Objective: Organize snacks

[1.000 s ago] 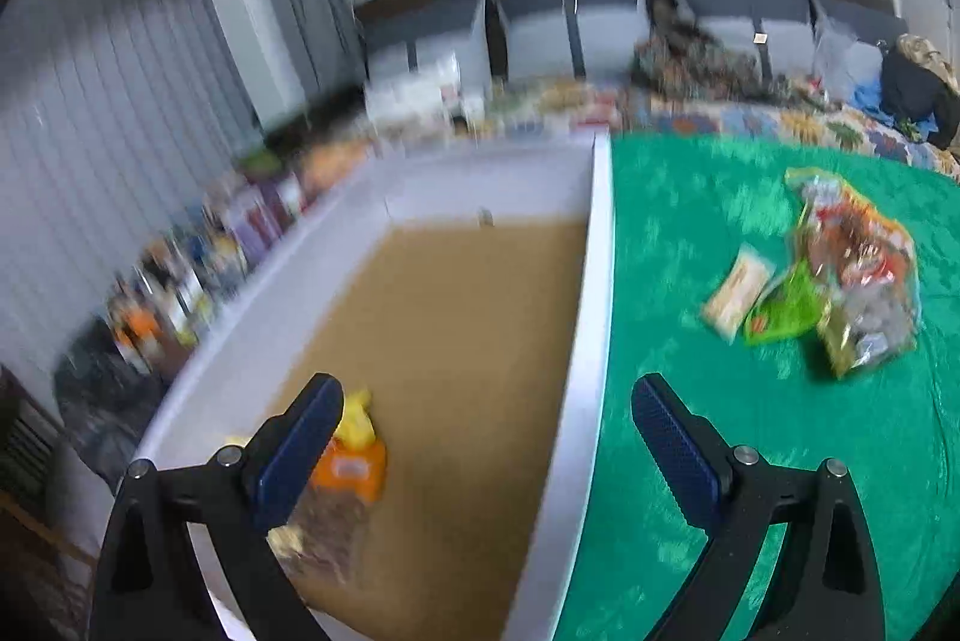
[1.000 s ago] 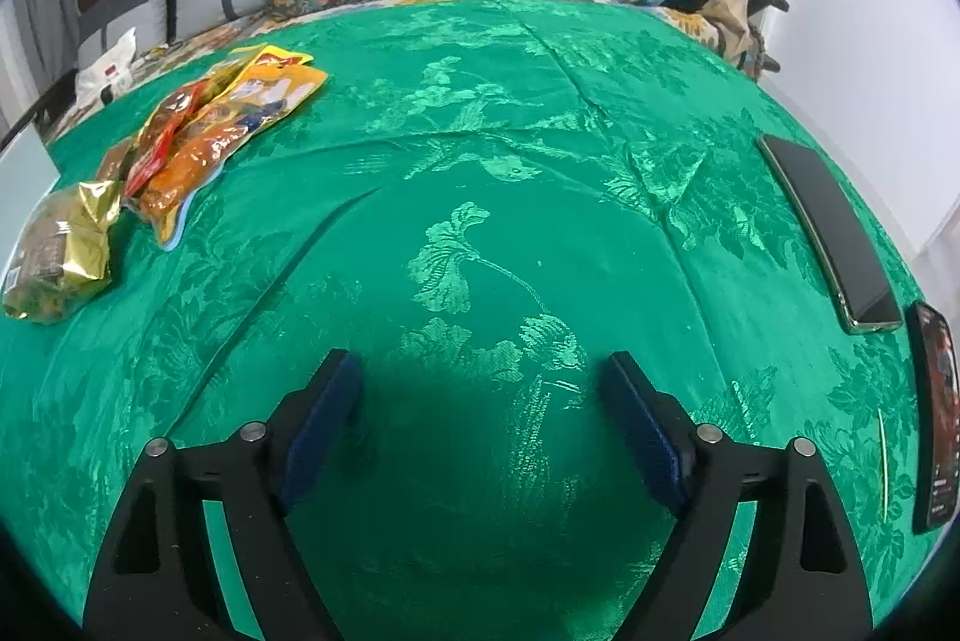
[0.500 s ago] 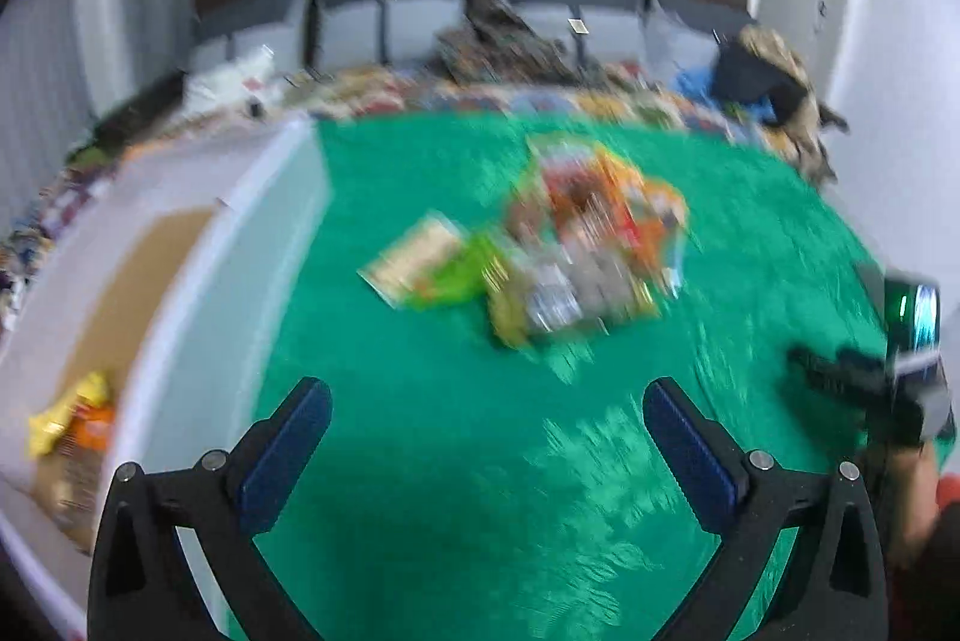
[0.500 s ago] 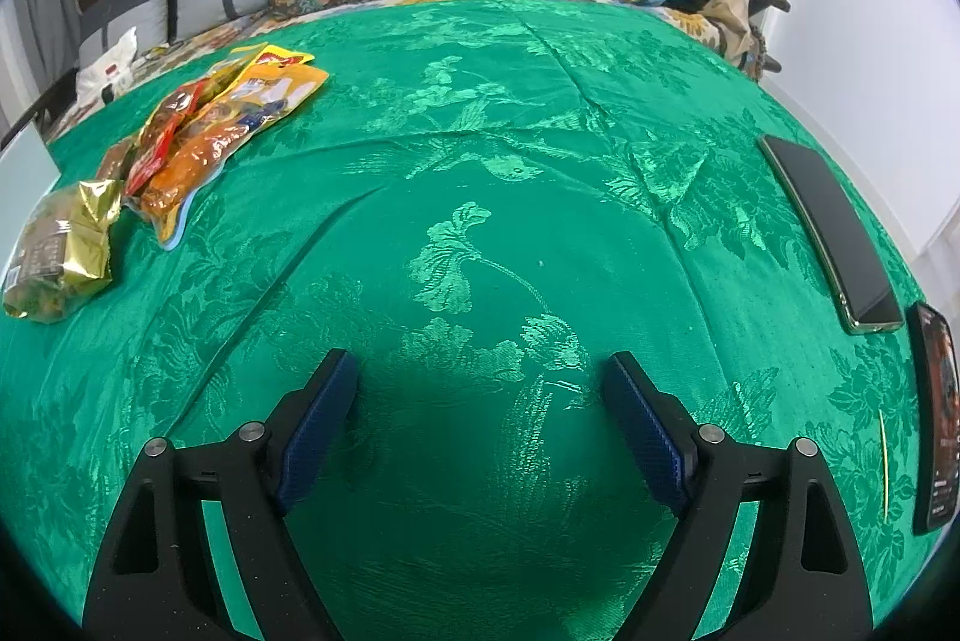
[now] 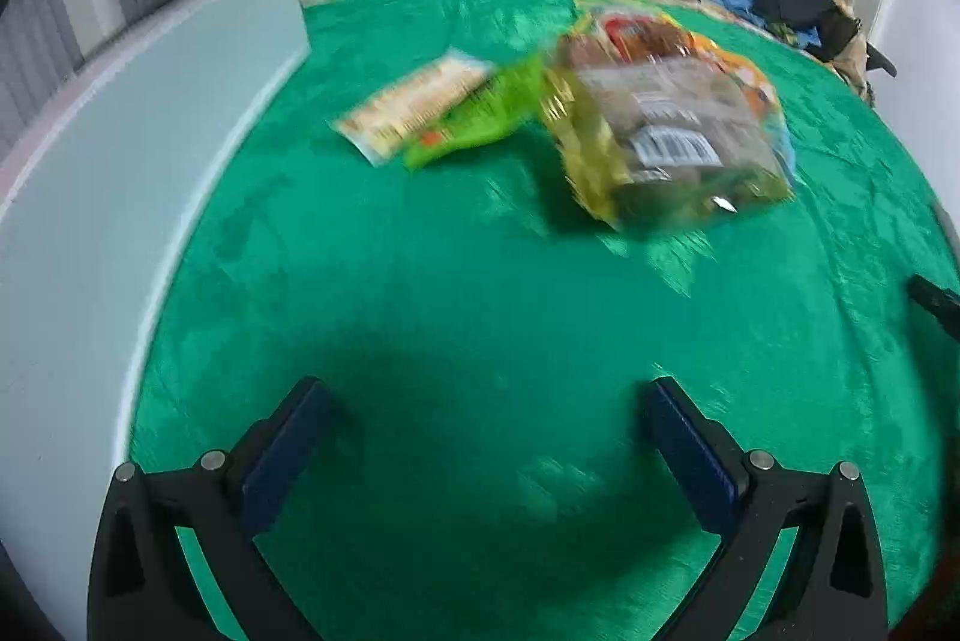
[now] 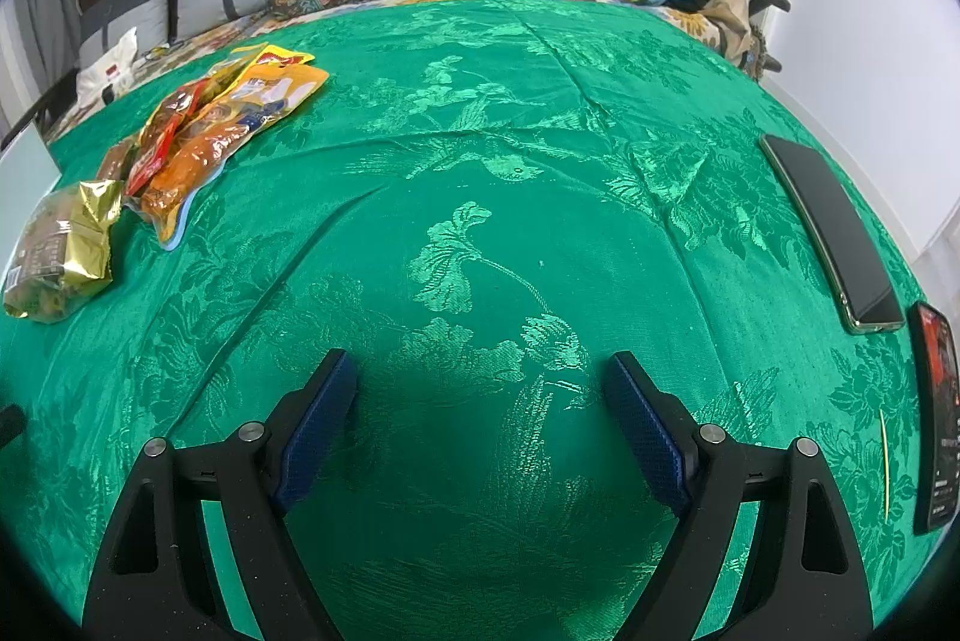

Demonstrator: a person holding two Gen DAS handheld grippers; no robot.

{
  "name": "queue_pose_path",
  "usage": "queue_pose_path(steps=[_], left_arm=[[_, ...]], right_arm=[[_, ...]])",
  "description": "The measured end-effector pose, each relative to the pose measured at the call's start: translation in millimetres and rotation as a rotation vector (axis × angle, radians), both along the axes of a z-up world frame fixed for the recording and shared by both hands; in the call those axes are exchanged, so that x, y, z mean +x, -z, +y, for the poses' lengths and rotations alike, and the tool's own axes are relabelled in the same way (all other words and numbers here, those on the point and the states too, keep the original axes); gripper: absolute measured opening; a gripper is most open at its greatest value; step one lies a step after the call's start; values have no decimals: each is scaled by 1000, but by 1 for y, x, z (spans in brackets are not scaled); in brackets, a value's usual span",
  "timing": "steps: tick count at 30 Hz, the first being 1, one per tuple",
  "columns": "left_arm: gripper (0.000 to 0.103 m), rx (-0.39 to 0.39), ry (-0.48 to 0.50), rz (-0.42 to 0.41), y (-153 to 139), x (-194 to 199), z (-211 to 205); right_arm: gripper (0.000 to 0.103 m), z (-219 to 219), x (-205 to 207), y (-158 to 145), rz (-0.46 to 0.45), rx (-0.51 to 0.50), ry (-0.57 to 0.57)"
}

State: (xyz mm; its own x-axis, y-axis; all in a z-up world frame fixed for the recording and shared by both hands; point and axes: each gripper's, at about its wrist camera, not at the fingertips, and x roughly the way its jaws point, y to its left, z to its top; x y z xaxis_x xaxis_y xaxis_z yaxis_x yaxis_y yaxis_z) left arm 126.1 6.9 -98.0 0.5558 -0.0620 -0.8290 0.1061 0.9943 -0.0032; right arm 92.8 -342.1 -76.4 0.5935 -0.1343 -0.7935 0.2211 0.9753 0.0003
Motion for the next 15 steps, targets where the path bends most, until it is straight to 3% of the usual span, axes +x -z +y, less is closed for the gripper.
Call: queue_pose_path(steps=[15], left_arm=[[103, -10, -1, -19, 1, -5, 8]], right_arm=[[88, 0, 0, 0, 0, 0, 0]])
